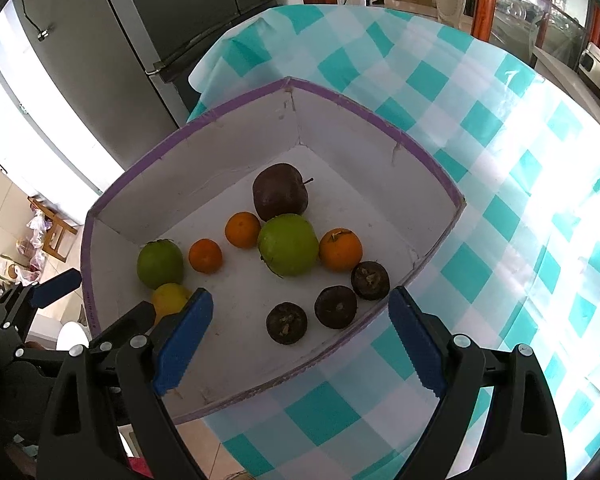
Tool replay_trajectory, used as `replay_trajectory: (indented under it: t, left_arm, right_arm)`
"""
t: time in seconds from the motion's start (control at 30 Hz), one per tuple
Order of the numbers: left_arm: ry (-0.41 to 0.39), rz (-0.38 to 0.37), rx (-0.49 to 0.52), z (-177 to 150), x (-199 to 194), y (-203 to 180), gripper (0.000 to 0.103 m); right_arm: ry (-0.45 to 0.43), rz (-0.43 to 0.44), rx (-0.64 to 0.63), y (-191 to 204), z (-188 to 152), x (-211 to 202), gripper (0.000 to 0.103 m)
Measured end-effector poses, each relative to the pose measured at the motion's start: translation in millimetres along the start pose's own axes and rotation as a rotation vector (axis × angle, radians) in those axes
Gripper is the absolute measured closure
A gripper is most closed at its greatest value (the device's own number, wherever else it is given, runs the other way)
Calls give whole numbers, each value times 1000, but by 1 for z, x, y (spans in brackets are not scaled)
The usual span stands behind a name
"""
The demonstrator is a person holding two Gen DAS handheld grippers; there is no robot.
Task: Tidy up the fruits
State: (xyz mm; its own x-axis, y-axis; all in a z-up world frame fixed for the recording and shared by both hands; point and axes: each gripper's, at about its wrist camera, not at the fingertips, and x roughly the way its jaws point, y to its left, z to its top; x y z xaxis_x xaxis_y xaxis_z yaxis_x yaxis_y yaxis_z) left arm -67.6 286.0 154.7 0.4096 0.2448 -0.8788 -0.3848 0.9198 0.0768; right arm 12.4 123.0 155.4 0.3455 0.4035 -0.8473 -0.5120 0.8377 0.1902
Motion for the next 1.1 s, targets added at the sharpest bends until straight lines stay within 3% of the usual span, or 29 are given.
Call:
replay_trajectory:
  t: [1.1]
  left_arm:
    - [41,-2,4,-3,22,3,2]
  right_arm:
    - [27,2,12,2,1,13,16]
